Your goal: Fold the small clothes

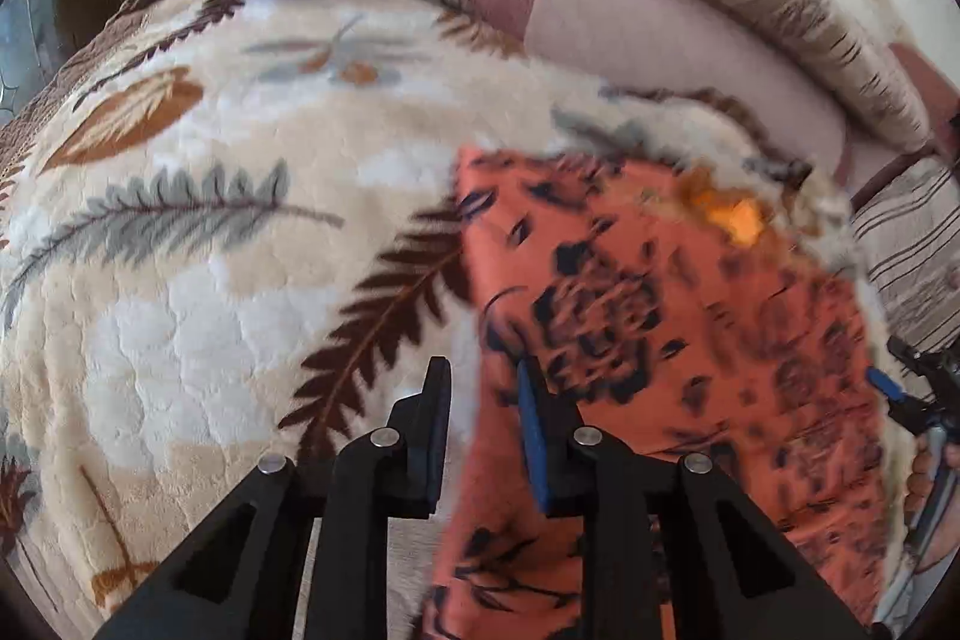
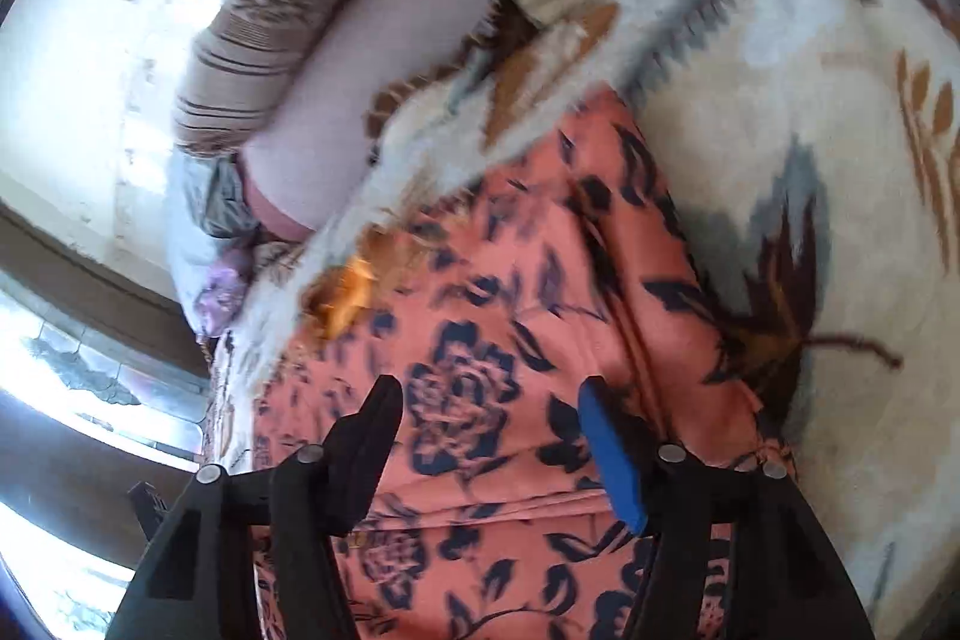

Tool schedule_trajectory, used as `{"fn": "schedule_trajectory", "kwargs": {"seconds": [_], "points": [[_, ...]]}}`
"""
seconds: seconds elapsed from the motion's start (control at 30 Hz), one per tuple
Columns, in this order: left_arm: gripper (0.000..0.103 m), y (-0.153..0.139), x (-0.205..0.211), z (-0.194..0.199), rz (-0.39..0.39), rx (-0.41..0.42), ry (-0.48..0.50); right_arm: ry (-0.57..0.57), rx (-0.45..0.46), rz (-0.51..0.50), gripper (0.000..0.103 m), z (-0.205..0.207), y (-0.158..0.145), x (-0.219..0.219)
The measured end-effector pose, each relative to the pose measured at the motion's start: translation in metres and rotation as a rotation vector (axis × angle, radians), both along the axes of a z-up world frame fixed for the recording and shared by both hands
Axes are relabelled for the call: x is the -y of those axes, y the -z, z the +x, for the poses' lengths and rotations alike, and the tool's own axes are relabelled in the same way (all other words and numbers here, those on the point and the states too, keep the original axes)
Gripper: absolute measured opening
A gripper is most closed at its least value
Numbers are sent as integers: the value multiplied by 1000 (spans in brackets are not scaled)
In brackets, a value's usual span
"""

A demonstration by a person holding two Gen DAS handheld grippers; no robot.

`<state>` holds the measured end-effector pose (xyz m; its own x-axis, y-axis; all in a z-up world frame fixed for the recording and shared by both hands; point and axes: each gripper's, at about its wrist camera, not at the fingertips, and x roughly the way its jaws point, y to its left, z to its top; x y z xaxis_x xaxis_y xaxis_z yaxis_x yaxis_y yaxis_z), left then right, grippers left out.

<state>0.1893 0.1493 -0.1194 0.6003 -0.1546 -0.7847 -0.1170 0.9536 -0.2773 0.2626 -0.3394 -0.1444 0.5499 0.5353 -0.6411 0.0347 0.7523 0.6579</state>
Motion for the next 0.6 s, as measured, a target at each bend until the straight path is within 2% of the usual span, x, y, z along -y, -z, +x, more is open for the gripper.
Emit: {"fn": "schedule_trajectory", "kwargs": {"seconds": [0.03, 0.1, 0.13, 0.17, 0.2, 0.23, 0.27, 0.3, 0.37, 0.4, 0.43, 0.47, 0.53, 0.6], "points": [[36, -6, 3, 1, -30, 25, 9, -28, 33, 15, 71, 4, -10, -4], [77, -12, 12, 5, -56, 94, 15, -70, 61, 85, 74, 17, -17, -6], [81, -7, 19, 9, -27, 121, 16, -76, 71, 104, 81, 28, -14, -6], [81, 2, 24, 19, 22, 83, 17, -66, 51, 72, 84, 41, -4, -5], [79, 16, 27, 33, 73, -4, 2, -27, -37, 16, 82, 57, 15, 0], [78, 37, 25, 43, 90, -95, -17, 0, -83, 80, 80, 66, 29, 6], [79, 36, 24, 38, 90, -33, -23, 35, -64, 137, 80, 69, 30, 12], [79, 30, 27, 34, 119, -1, -26, 43, -35, 123, 80, 66, 19, 11], [78, 22, 33, 28, 173, 1, -25, 20, 47, 10, 85, 55, 0, 5], [78, 21, 34, 26, 184, -14, -29, -1, 24, -57, 87, 54, 3, 2], [78, 20, 34, 22, 188, -43, -35, -28, -68, -114, 84, 58, 14, -2], [78, 17, 34, 15, 179, -59, -34, -36, -95, -110, 82, 56, 15, -1], [78, 4, 35, -7, 196, -32, -39, 4, -49, -134, 85, 34, -4, -3], [79, -12, 39, -37, 241, 13, -37, -26, -4, -126, 85, 2, -21, -8]]}}
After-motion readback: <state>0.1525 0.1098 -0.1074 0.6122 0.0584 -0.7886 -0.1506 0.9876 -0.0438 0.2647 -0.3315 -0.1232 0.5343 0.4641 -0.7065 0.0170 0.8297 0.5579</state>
